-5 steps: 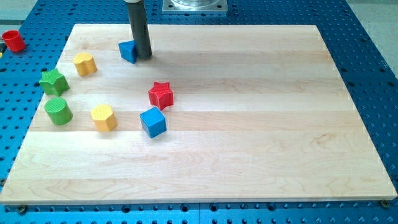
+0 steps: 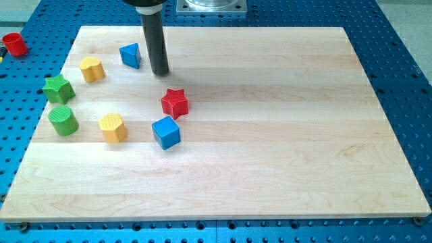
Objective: Push the red star diagonal to the hexagon
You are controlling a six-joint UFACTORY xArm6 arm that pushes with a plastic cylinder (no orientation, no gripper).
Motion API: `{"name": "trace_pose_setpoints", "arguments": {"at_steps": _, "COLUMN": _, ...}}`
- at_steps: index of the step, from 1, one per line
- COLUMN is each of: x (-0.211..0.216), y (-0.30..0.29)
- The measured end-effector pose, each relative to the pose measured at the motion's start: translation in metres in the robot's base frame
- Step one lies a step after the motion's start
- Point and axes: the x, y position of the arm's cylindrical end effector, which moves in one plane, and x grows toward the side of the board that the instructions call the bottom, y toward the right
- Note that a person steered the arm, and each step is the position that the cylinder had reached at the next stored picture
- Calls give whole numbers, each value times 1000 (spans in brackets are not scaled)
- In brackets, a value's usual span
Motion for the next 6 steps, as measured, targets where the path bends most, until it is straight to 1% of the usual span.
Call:
{"name": "trace_pose_setpoints", "arguments": {"at_steps": 1, "x": 11, "y": 23}}
{"name": "trace_pose_setpoints", "arguments": {"at_steps": 3, "x": 20, "y": 55}}
{"name": "trace_pose_setpoints", "arguments": {"at_steps": 4, "x": 45, "y": 91}}
{"name": "trace_pose_setpoints", "arguments": {"at_steps": 5, "x": 84, "y": 125}}
{"name": "trace_pose_setpoints", "arguments": {"at_steps": 6, "x": 116, "y": 138}}
